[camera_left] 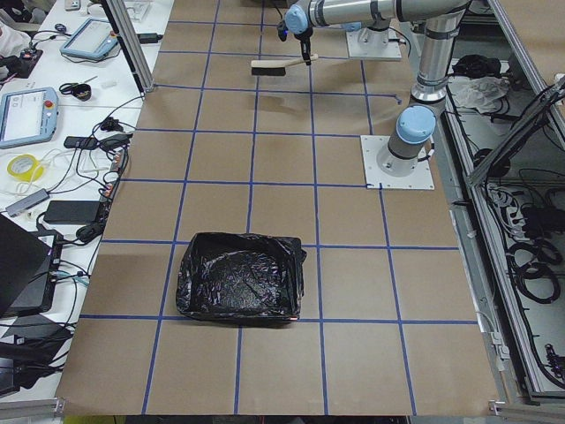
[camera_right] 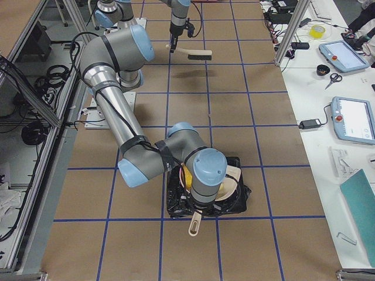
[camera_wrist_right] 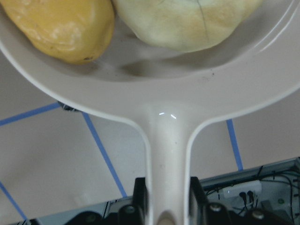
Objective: Sweep and dump trash in nearest bin
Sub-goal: 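Tip the dustpan over the bin with the right gripper to empty it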
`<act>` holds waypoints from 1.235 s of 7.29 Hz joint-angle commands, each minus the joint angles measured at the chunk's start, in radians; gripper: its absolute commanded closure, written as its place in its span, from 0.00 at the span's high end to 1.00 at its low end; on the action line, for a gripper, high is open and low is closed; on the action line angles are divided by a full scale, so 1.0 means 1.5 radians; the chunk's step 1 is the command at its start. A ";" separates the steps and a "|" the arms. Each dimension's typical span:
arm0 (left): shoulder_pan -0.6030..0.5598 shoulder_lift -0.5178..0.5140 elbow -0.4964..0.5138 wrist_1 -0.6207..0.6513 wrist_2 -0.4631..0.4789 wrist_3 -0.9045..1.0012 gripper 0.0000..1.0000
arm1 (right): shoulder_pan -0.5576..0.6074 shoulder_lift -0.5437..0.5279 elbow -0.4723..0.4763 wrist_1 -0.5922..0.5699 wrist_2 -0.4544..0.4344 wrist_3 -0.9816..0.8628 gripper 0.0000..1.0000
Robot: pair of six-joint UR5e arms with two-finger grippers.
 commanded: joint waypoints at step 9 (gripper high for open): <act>-0.005 0.026 -0.082 0.007 0.011 0.022 0.00 | 0.164 -0.039 0.142 -0.121 -0.401 0.068 0.00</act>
